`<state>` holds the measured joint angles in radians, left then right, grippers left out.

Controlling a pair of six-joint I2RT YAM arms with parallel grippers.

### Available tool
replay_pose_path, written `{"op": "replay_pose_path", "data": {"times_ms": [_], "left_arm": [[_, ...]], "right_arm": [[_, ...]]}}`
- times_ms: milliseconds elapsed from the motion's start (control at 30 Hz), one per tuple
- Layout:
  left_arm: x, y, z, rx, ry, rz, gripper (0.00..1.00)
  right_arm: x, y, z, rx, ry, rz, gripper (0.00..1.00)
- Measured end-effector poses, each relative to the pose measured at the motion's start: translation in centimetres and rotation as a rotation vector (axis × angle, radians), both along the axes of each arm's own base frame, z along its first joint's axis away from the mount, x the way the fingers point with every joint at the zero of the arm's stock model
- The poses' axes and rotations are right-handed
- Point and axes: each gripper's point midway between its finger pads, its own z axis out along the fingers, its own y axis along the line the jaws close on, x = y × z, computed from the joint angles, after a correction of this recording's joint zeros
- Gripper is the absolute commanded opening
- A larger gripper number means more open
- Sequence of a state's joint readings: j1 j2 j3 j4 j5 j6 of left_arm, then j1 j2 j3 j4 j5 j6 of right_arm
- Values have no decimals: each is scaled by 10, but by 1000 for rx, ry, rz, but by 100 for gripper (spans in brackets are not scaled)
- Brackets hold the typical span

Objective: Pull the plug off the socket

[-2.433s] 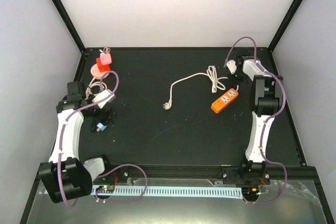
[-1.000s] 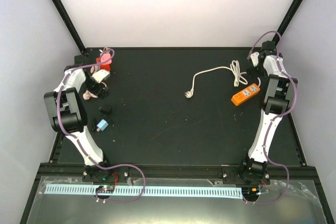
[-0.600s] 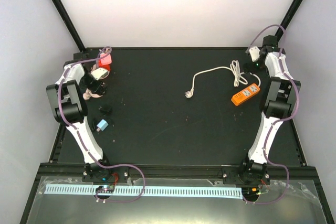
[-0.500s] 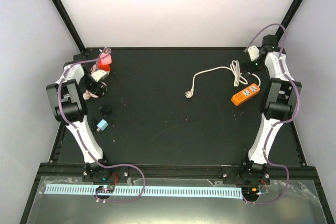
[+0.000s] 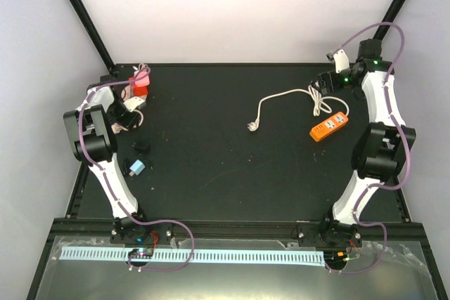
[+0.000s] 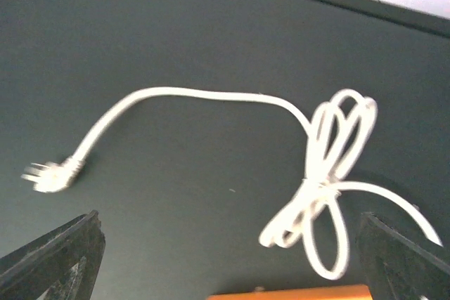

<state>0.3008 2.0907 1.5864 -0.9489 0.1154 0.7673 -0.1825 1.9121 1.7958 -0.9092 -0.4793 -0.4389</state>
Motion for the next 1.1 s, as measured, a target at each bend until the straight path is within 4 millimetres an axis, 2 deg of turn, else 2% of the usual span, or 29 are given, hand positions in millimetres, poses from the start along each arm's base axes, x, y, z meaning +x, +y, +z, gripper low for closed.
{"op": "replay_pose_path", "data": {"times_ms": [267, 467, 600, 800, 1100], "left_arm": [[0, -1, -4, 22, 8, -11, 24], [-2, -20, -13, 70, 5, -73, 15], [-4, -44, -13, 95, -4, -134, 9], [-2, -82, -12, 100, -3, -203, 8], [-5, -145, -11, 92, 0, -309, 8]], "right_arm": [[-34, 60, 64, 239, -71, 95, 100], [-59, 99, 108, 388, -115, 163, 100], [-80, 121, 144, 466, -176, 201, 100], [-109, 150, 190, 563, -244, 263, 100], [-131, 169, 227, 665, -260, 287, 100]]}}
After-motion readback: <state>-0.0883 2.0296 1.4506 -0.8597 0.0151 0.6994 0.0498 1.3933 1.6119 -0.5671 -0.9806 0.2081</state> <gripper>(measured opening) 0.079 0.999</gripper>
